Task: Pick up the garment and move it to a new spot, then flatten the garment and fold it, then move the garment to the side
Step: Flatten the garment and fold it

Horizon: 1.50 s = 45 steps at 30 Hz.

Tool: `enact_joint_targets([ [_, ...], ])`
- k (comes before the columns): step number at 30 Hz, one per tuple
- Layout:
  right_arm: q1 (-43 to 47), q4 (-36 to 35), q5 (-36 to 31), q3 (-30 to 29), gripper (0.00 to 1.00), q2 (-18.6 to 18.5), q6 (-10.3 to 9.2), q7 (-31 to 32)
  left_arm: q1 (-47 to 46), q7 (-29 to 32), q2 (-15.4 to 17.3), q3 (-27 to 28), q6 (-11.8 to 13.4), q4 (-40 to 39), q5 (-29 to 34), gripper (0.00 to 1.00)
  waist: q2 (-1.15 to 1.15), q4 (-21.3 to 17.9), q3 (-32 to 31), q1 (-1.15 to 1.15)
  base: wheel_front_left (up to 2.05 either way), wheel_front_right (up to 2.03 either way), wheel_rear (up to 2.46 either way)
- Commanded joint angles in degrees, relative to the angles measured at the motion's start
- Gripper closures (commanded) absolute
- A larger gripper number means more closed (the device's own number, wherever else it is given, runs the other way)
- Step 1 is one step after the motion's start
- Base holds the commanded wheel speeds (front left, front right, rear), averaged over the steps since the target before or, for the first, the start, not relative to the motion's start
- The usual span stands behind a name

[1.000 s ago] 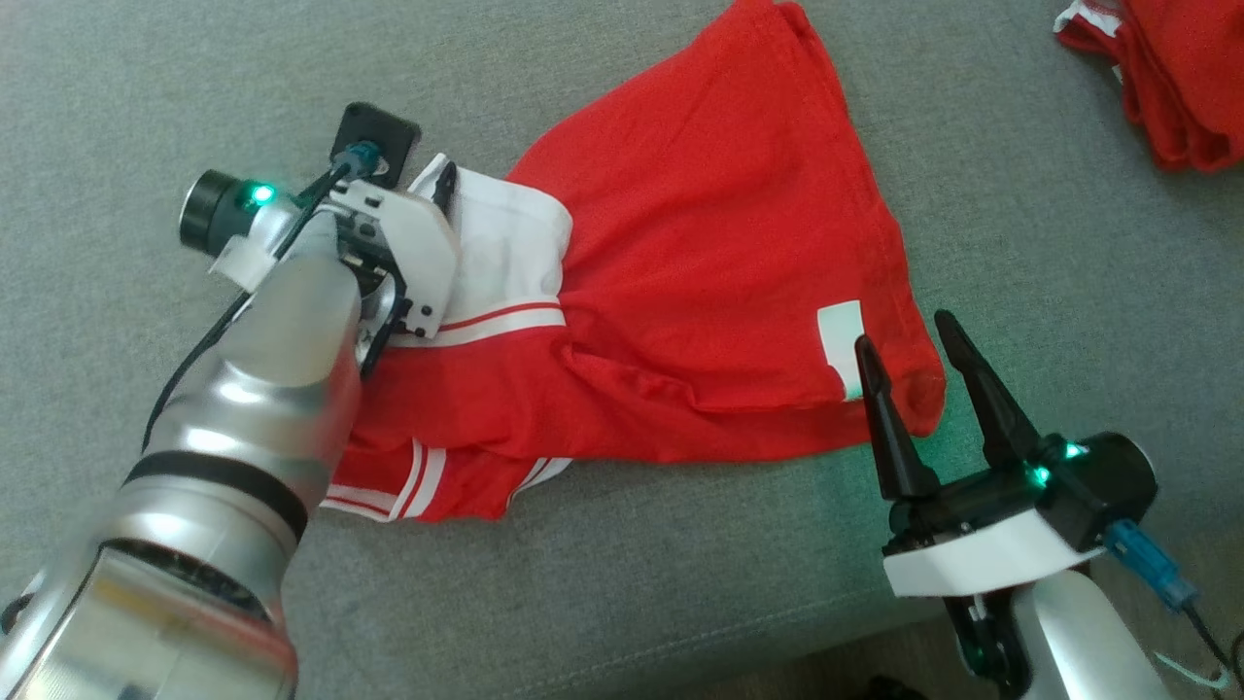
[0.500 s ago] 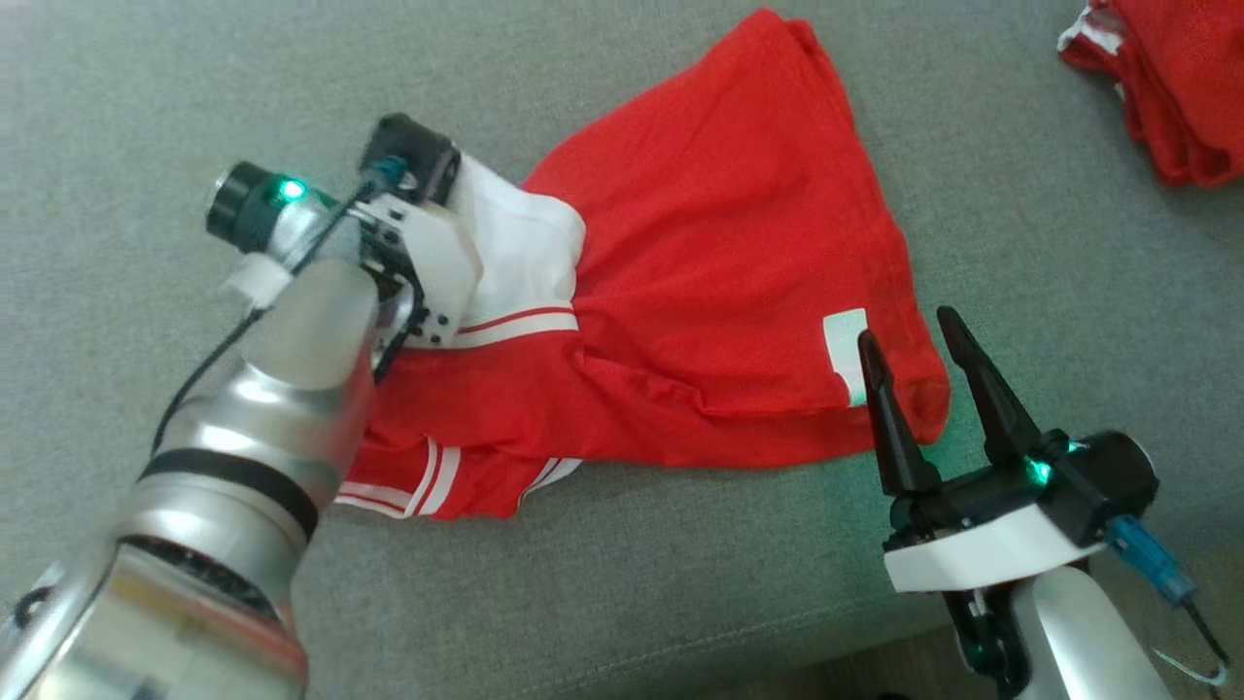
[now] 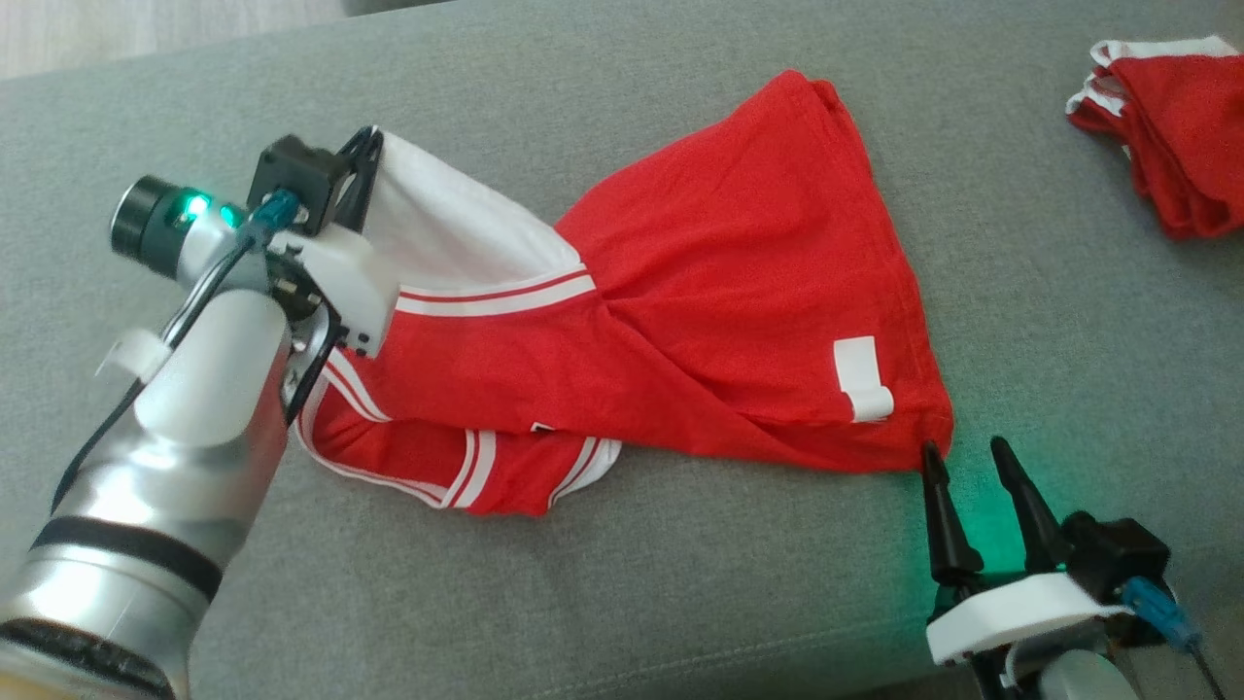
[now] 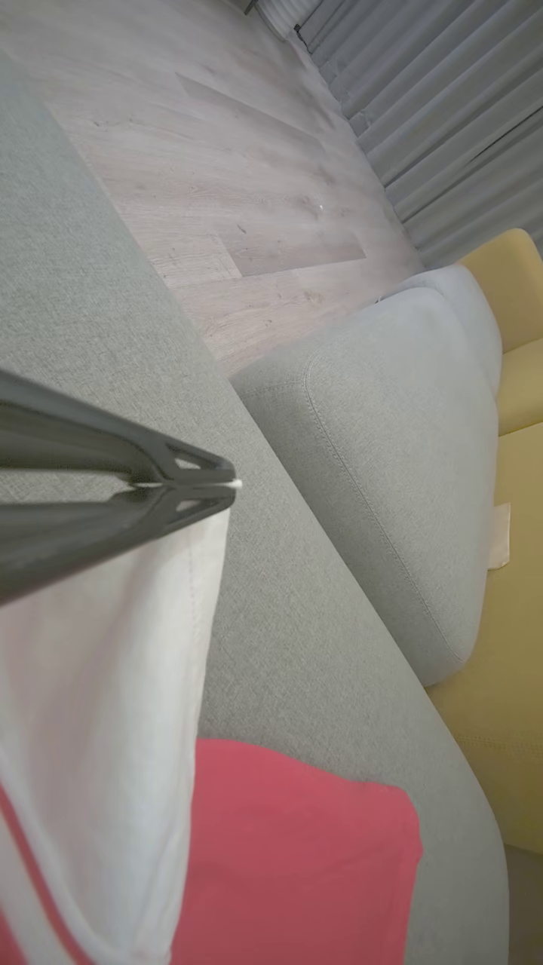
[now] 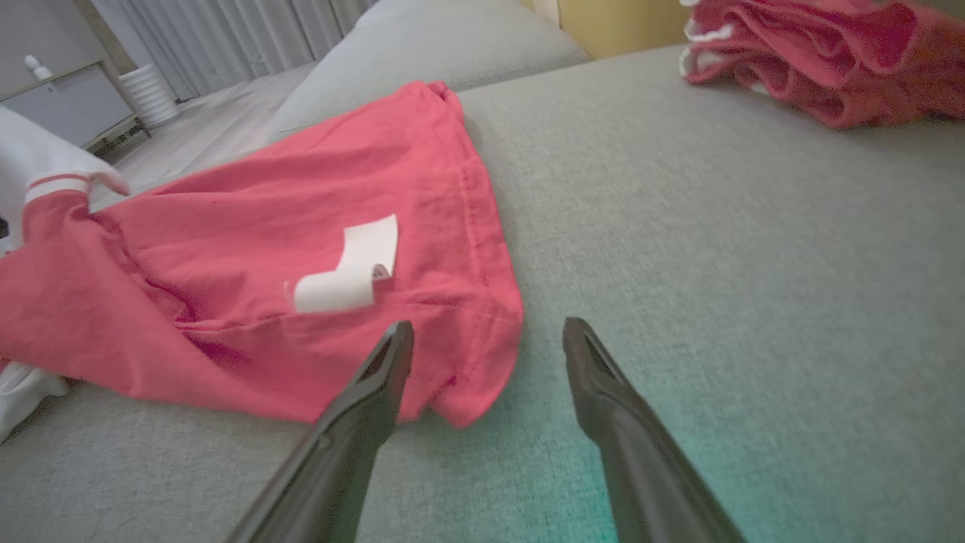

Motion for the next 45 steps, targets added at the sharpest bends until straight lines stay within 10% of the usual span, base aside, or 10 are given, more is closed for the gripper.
enact_joint_targets([
  [1,-1.7,0.03,1.7,0.65,0.0,0.08,-0.05,-0.63,-1.98,-0.7,2.68,2.18,0.7,-2.84,-0.61,1.0,0.0,0.33,-0.21,0.0,0.0,0.0,0.0],
  [23,-12.55,17.83,14.01,2.24,0.0,0.08,-0.05,-0.16,3.04,-0.25,6.16,1.93,2.65,-11.08,-1.56,1.0,0.0,2.72,-0.25,0.0,0.0,0.0,0.0],
  [27,-13.88,19.57,14.54,3.03,0.31,0.0,-0.05,-0.19,3.4,-0.12,6.53,1.85,2.76,-11.78,-1.78,1.0,0.0,3.13,-0.12,0.0,0.0,0.0,0.0],
  [30,-14.89,20.95,15.21,4.17,1.0,-0.4,-0.05,-0.17,3.94,0.11,6.89,1.78,2.92,-12.5,-2.05,1.0,0.0,3.47,-0.08,0.0,0.0,0.0,0.0],
  [45,-12.12,3.05,14.35,-2.93,1.0,-5.13,-0.05,-0.62,7.89,-0.67,11.34,7.13,6.81,-25.6,-2.87,1.0,0.0,2.45,-6.93,0.0,0.0,0.0,0.0],
])
